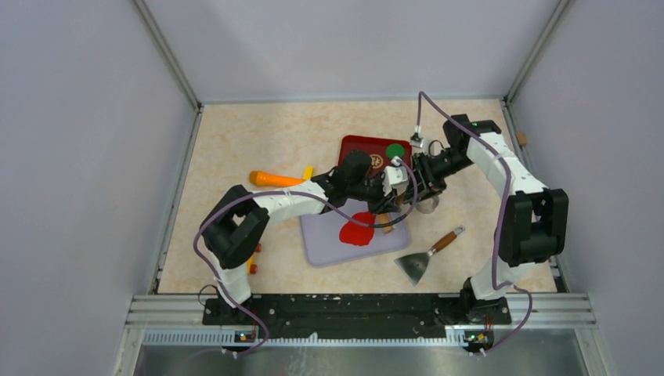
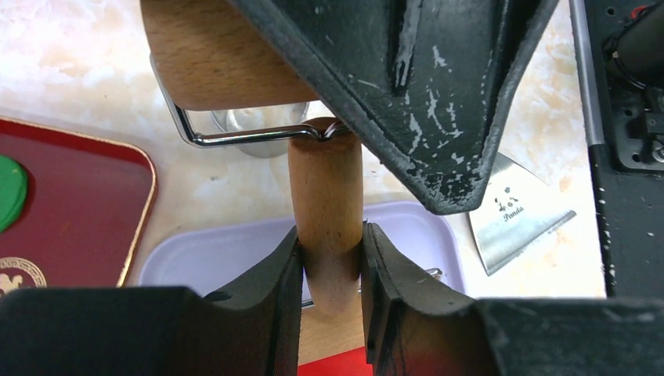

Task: Roll out the dumpling wrappers from the dough

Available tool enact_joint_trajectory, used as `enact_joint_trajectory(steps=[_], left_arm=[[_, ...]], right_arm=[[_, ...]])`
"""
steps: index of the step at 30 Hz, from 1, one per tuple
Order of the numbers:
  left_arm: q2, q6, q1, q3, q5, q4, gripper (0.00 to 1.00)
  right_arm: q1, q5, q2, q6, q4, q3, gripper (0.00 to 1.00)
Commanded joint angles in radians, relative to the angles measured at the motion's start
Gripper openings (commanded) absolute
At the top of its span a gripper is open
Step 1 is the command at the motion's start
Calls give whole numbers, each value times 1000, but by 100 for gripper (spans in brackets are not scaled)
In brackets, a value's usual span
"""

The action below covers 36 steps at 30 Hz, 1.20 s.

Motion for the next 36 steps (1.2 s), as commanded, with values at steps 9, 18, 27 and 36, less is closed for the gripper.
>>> enact_joint_trajectory(steps=[9, 18, 27, 36], left_arm=[[-99, -21, -12, -84, -32, -65, 0], [-68, -9, 61, -238, -65, -6, 0], [-124, -14, 127, -373, -65, -7, 0], [-252, -6, 163, -381, -56, -183, 0]], right_arm=[[105, -74, 129, -12, 127, 6, 0], [157, 99, 284, -3, 276, -77, 0], [242, 143, 336, 65, 394, -119, 0], [327, 26, 302, 152, 441, -61, 0]])
